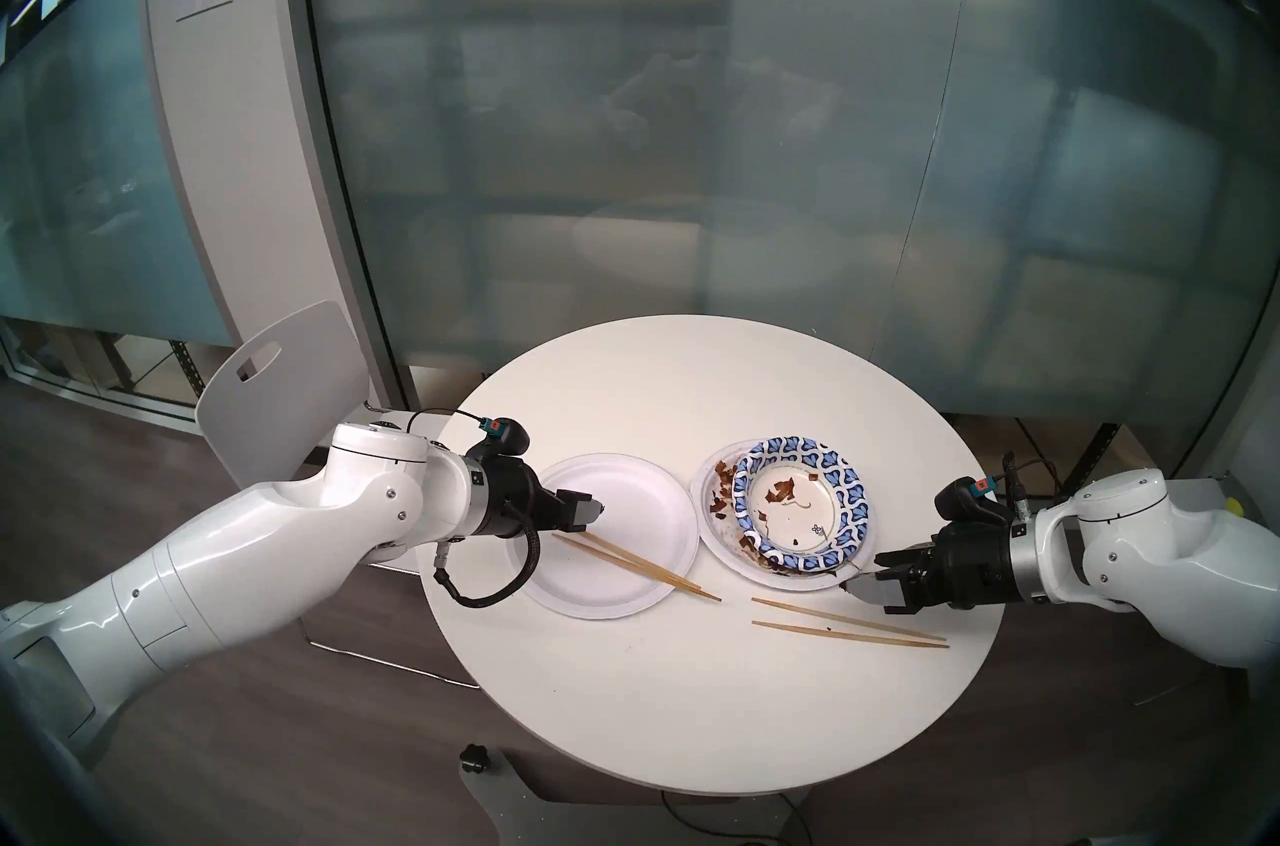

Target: Stack the plates into one stack

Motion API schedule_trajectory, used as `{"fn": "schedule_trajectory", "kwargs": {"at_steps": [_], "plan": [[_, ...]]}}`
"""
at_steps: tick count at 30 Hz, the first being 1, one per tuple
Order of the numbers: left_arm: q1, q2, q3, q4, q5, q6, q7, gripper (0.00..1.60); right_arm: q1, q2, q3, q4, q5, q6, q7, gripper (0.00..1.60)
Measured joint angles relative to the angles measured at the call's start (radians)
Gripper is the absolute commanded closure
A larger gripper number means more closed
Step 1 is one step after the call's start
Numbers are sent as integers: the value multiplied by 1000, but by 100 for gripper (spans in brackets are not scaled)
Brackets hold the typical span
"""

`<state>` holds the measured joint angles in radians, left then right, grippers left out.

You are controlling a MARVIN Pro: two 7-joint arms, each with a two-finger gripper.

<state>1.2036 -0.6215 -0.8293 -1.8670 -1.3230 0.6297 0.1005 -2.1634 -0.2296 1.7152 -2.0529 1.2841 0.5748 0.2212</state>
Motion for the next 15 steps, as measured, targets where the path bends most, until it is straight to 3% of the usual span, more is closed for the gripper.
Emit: {"fn": "schedule_trajectory", "kwargs": {"at_steps": [15], "plan": [[-36,51,86,38,194,-120,-266,0,-46,-33,43,-30,1,19,-31,0]]}}
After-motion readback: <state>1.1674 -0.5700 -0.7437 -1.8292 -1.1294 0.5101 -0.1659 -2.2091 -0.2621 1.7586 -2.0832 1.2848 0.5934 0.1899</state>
